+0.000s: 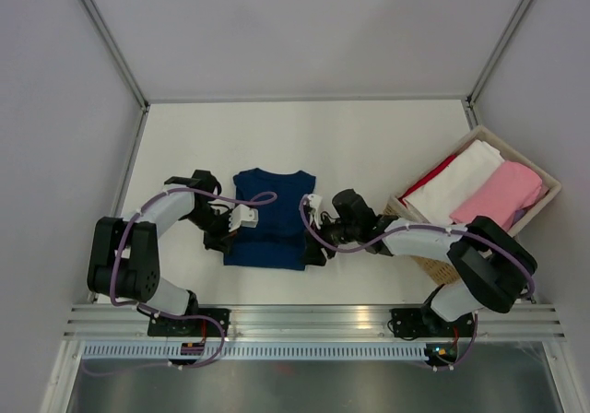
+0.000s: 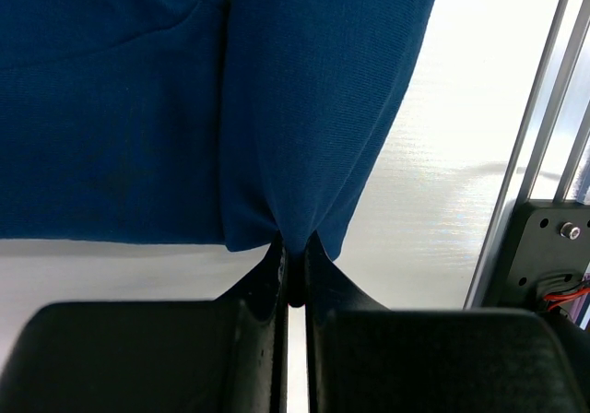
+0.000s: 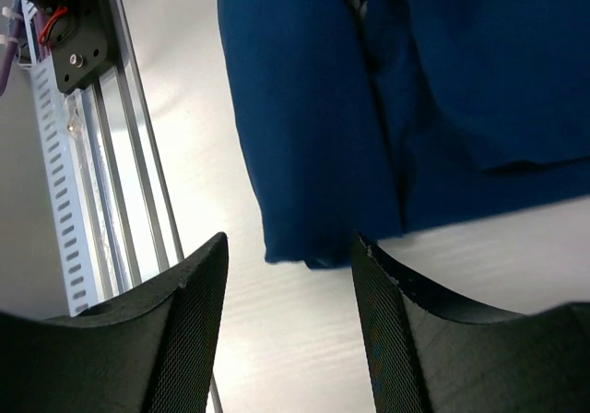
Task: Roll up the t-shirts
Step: Roll the tshirt
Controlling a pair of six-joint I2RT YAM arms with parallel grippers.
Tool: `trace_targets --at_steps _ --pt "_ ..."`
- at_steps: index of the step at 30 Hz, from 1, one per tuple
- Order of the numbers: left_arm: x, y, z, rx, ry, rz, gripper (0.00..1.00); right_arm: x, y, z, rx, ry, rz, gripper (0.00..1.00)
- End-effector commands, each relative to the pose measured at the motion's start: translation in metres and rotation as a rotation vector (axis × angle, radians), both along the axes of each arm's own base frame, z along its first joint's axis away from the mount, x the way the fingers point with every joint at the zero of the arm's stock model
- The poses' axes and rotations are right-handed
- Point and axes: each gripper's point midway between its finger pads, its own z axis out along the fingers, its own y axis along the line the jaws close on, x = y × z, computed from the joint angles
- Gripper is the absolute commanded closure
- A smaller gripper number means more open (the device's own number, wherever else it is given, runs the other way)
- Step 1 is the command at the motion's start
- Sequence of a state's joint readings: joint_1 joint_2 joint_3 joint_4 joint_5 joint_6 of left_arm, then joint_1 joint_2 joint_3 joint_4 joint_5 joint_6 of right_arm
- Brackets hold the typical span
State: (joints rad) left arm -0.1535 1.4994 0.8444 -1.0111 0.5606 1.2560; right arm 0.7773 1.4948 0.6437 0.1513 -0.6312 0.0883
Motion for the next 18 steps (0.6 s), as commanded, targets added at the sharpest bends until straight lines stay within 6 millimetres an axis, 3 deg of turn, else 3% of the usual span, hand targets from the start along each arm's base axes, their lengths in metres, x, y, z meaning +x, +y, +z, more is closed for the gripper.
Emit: trace_targets --at_steps 1,3,5,6,8,9,15,18 --pt "0.010 -0.008 0.004 -0.043 -0.021 0.007 0.95 0.013 0.017 -0.004 0.045 -0.036 -0.113 0.38" --pt "0.010 -0.007 0.004 -0.040 -0.021 0.009 0.94 0.018 0.022 -0.007 0.061 -0.026 -0.146 0.39" --pt "0.009 -0.006 0.003 -0.033 -0.021 0.011 0.94 0.014 0.027 -0.017 0.044 0.015 -0.124 0.47" --pt "0.010 -0.006 0.005 -0.035 -0.024 0.015 0.93 0.011 0.028 -0.019 0.046 0.037 -0.116 0.64" --pt "0.013 -0.006 0.006 -0.036 -0.034 0.023 0.91 0.003 0.029 -0.023 0.057 0.065 -0.092 0.84" --pt "0.018 -0.005 0.007 -0.037 -0.047 0.050 0.87 0.002 0.028 -0.024 0.059 0.075 -0.098 0.99" --pt "0.035 -0.001 0.002 -0.015 -0.088 0.143 0.87 0.012 0.018 -0.014 0.147 0.163 -0.161 1.00" --pt "0.044 -0.001 0.002 -0.022 -0.070 0.194 0.90 0.015 0.016 -0.026 0.130 0.224 -0.168 1.00"
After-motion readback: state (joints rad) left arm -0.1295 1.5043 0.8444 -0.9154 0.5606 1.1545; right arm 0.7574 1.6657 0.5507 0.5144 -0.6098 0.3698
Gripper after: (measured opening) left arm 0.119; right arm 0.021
